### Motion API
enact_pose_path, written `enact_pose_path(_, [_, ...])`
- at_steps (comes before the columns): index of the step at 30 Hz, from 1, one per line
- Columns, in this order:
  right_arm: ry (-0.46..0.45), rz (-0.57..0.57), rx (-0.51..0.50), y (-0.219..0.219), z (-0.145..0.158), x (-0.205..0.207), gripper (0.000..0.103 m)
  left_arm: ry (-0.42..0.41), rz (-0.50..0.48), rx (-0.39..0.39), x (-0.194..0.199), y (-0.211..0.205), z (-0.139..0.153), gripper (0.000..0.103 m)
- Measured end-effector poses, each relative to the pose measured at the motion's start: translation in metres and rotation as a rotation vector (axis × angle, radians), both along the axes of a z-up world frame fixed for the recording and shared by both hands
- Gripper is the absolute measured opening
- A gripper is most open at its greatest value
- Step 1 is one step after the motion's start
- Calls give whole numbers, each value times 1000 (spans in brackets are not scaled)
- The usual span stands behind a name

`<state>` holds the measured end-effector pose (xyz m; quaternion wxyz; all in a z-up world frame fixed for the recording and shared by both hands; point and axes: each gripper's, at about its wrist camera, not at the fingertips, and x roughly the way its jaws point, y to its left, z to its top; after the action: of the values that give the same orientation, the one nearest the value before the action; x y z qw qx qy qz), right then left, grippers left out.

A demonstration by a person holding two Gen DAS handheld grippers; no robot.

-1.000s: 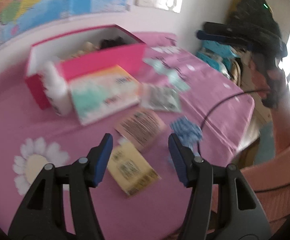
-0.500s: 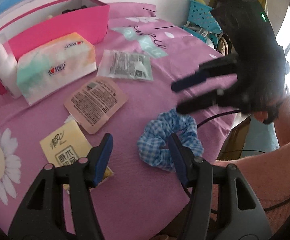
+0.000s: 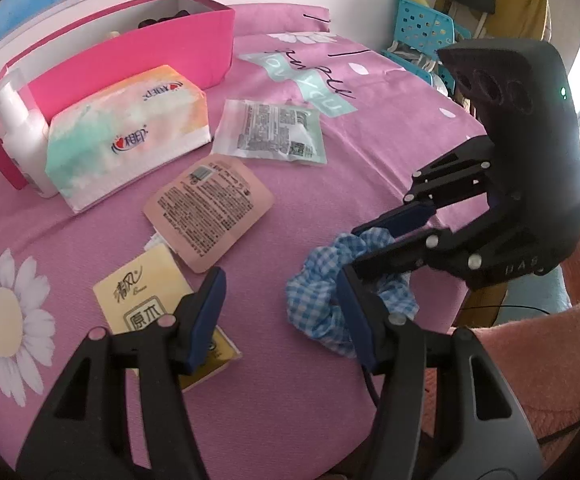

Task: Organize soft objects
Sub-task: 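Grasp the blue gingham scrunchie with the right gripper and lift, then carry the gingham scrunchie into the pink box and release it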

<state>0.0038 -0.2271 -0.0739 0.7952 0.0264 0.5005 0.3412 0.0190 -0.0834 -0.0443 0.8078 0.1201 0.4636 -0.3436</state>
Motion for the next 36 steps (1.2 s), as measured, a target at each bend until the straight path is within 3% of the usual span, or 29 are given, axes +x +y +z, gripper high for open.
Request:
enact_pose_path(5, [-49, -23, 42, -12, 13, -2, 11, 5, -3, -10, 1, 0, 1, 59])
enact_pose_path(20, [-192, -85, 95, -18, 58, 15, 10, 80, -37, -97, 12, 4, -2, 59])
enact_pose_path(27, [-309, -56, 112, -12, 95, 27, 9, 19, 1, -204, 46, 6, 33, 59])
enact_pose_path(29, [-358, -50, 116, -9, 111, 36, 9, -6, 19, -228, 60, 9, 46, 56])
enact_pose_path(33, [-425, -57, 145, -6, 135, 60, 10, -41, 70, -230, 94, 14, 69, 36])
enact_pose_path(36, [-441, -75, 183, -4, 148, 88, 9, -67, 121, -225, 120, 17, 81, 31])
